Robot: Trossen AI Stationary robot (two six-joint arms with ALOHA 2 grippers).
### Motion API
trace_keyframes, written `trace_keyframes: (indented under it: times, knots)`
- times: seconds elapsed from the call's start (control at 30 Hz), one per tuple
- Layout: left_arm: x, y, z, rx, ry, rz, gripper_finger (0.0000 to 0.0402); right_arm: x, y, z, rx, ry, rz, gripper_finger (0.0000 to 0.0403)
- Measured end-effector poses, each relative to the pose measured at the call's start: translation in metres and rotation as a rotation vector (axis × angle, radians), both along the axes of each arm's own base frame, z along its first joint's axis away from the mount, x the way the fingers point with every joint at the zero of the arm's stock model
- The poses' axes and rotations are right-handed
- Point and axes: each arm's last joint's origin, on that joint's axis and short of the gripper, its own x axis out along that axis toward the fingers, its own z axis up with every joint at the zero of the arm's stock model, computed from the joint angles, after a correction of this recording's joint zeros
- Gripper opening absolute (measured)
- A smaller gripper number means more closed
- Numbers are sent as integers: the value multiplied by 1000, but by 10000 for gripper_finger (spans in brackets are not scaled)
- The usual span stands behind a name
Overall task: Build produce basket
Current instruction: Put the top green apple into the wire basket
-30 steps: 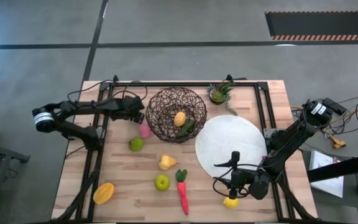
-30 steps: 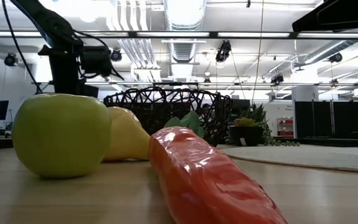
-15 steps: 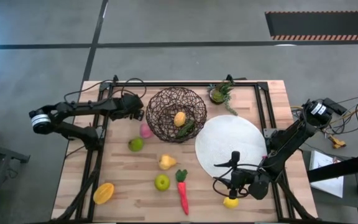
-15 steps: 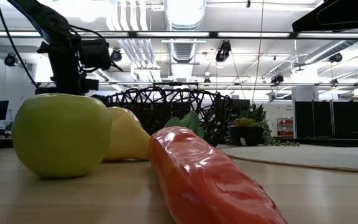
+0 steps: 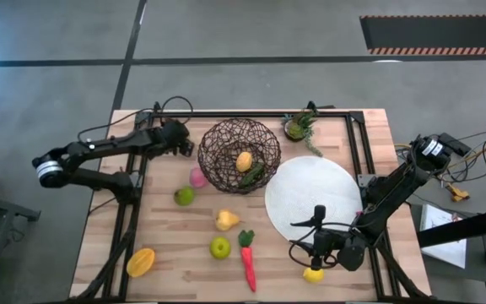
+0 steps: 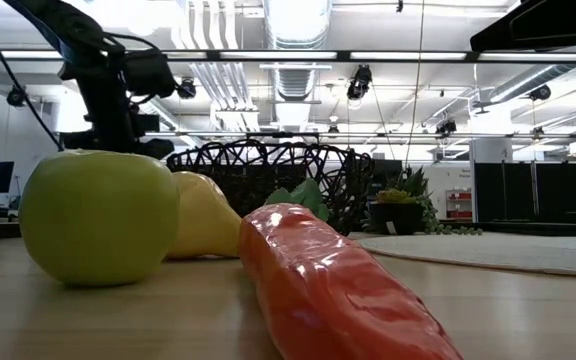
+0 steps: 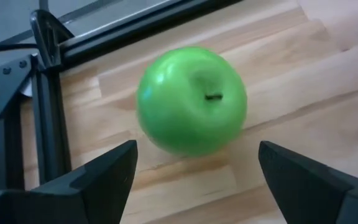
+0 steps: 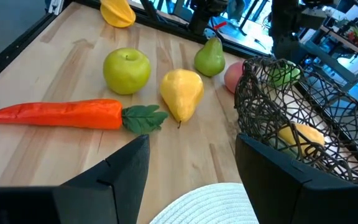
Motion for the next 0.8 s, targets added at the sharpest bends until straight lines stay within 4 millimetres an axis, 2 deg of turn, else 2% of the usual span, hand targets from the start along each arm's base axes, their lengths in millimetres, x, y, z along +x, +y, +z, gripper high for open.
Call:
trace_keyframes:
  times: [0.37,0.8]
  knots:
    - [2,21,-8,-23,-65,-22,380,0,0,0,6,-1,-2,224]
    - [2,28,-7,95,-30,62,385,0,0,0,27,-5,-10,224]
